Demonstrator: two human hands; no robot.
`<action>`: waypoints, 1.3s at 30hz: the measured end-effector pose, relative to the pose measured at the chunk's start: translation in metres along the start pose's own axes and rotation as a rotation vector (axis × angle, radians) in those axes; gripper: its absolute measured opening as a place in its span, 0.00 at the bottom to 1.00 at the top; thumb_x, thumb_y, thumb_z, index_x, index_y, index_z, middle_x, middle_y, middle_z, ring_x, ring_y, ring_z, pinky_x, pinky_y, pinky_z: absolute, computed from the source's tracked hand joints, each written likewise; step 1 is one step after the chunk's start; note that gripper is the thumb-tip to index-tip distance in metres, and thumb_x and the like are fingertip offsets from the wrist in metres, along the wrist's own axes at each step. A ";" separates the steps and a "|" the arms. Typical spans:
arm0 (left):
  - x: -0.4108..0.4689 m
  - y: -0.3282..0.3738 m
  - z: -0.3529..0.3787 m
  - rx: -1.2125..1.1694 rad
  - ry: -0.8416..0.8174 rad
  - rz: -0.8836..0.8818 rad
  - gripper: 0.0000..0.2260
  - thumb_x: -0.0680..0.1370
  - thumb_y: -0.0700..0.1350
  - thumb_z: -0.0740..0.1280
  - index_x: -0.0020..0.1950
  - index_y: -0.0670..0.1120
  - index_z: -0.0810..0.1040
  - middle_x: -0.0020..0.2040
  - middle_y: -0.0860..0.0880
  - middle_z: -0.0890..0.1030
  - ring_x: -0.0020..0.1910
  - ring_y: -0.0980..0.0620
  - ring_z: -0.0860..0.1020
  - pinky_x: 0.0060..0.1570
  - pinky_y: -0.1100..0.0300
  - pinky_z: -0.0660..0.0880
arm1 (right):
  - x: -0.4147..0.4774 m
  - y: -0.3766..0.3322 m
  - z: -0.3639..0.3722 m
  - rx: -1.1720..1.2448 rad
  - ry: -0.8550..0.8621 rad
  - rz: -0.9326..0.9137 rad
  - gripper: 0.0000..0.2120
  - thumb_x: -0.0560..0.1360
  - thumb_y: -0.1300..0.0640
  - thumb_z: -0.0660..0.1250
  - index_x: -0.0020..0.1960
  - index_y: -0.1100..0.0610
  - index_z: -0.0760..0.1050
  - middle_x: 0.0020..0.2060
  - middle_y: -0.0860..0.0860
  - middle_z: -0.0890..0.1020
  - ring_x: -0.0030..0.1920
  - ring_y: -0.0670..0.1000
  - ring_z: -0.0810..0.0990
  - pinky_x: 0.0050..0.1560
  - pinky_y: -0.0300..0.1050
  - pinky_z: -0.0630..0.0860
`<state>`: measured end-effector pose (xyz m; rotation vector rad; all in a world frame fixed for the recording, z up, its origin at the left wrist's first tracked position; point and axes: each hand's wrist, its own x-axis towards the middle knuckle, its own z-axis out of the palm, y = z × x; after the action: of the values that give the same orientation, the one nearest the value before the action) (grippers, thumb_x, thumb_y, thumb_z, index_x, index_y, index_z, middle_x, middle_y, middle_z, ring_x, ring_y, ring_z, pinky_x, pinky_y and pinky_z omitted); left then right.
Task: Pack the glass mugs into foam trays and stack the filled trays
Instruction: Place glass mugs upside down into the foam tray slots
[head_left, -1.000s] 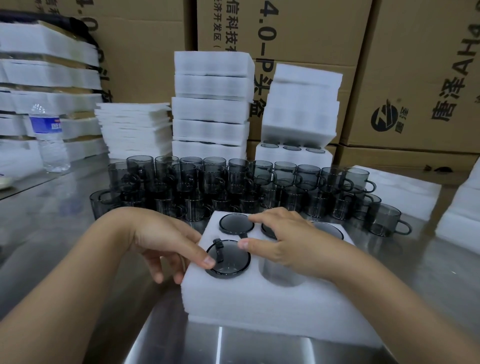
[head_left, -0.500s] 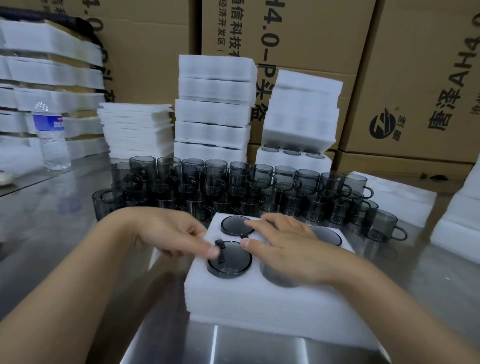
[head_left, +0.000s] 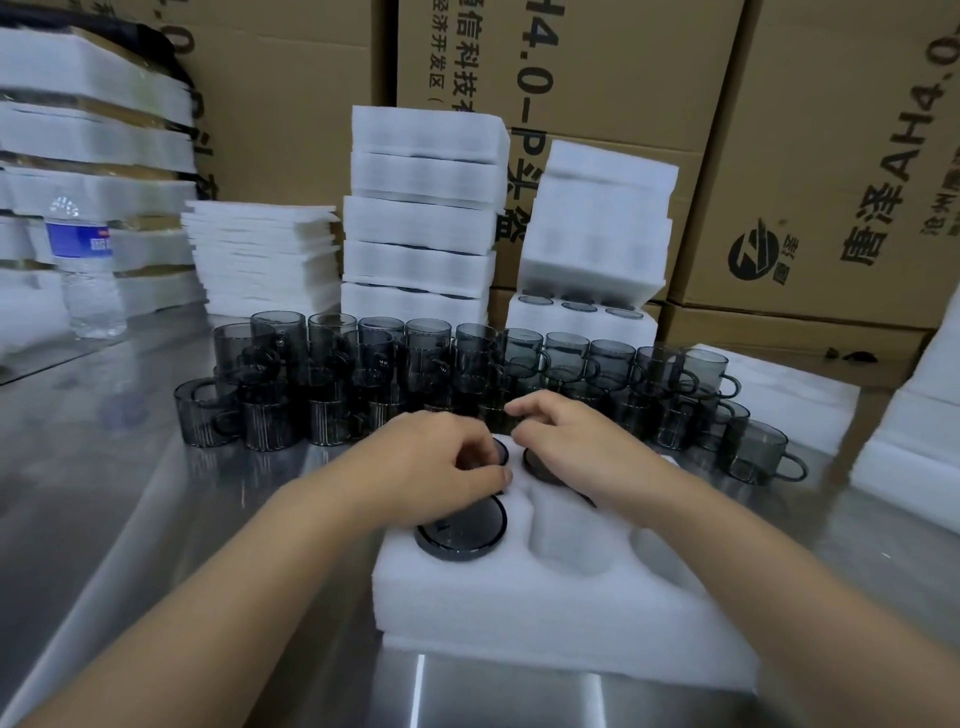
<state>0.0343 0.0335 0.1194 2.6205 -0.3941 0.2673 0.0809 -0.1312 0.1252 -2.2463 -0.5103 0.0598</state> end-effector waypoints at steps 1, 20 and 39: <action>0.001 0.000 0.000 0.038 -0.001 -0.001 0.06 0.74 0.58 0.66 0.43 0.57 0.78 0.41 0.59 0.80 0.43 0.59 0.77 0.43 0.63 0.72 | 0.001 0.000 -0.001 0.018 -0.013 0.005 0.11 0.77 0.55 0.61 0.58 0.45 0.72 0.33 0.41 0.76 0.24 0.36 0.72 0.23 0.35 0.66; 0.010 -0.024 -0.005 0.325 0.333 -0.184 0.20 0.74 0.55 0.65 0.25 0.47 0.68 0.24 0.52 0.71 0.28 0.56 0.70 0.26 0.62 0.60 | 0.077 -0.014 -0.003 -0.557 0.221 0.037 0.14 0.77 0.53 0.64 0.38 0.63 0.73 0.29 0.55 0.74 0.32 0.55 0.74 0.32 0.43 0.71; 0.010 -0.026 -0.003 0.277 0.382 -0.022 0.19 0.75 0.54 0.64 0.29 0.45 0.69 0.25 0.50 0.71 0.28 0.54 0.70 0.27 0.62 0.61 | 0.088 0.007 0.005 -0.003 0.175 0.033 0.08 0.78 0.55 0.65 0.47 0.58 0.80 0.36 0.46 0.80 0.41 0.47 0.77 0.46 0.42 0.71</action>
<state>0.0514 0.0550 0.1138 2.7503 -0.2073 0.8521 0.1626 -0.0986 0.1278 -2.2374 -0.3796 -0.1197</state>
